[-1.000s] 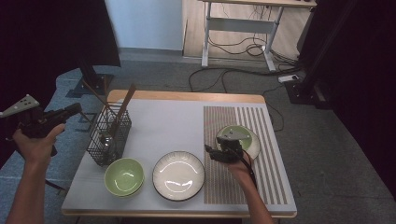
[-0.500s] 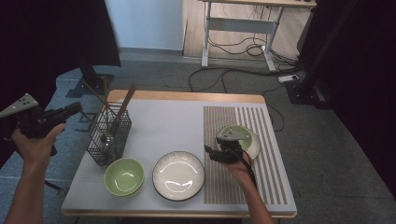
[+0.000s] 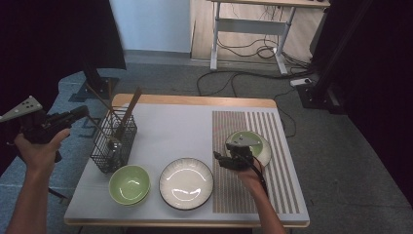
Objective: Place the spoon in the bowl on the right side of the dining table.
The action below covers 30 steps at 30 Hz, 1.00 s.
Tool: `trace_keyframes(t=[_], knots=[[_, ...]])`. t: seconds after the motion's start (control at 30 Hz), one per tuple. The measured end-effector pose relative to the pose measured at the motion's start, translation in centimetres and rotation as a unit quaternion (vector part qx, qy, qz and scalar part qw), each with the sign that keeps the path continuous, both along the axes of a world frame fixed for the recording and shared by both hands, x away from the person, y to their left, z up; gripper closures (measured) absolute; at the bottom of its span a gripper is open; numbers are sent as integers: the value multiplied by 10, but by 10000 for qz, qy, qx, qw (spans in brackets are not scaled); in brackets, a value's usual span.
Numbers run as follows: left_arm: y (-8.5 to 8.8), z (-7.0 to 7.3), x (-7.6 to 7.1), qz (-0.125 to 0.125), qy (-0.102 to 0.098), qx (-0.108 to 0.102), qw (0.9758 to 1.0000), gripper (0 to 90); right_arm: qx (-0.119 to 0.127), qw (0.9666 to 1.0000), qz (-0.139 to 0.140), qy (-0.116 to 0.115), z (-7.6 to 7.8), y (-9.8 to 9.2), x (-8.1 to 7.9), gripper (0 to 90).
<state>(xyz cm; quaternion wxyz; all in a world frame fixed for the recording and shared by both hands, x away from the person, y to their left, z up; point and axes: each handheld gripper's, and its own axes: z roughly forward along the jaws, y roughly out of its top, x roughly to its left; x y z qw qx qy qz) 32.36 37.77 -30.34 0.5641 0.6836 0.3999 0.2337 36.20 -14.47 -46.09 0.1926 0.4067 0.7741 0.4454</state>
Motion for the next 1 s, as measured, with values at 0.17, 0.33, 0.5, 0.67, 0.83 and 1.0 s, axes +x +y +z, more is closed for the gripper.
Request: trace_keyframes(t=[0.17, 0.33, 0.5, 0.67, 0.83, 1.0], knots=[[-6, -3, 2, -59, 27, 14, 10000, 898, -4, 10000, 2, -2, 0, 0, 0, 382], [-14, -6, 4, -136, 49, 33, 9999, 898, 2, 10000, -1, 3, 1, -1, 0, 382], [-21, -8, 5, -215, 71, 66, 9997, 898, -5, 10000, 0, 5, 1, -1, 0, 382], [-27, -11, 7, -274, 104, 87, 9995, 898, 15, 10000, -15, -15, 2, -1, -1, 383], [-32, -16, 9, -309, 151, 76, 9994, 898, 14, 10000, -15, -17, 2, -2, -1, 383], [-35, -20, 10, -338, 190, 62, 9992, 898, 34, 10000, -31, -26, 2, -2, -1, 383]])
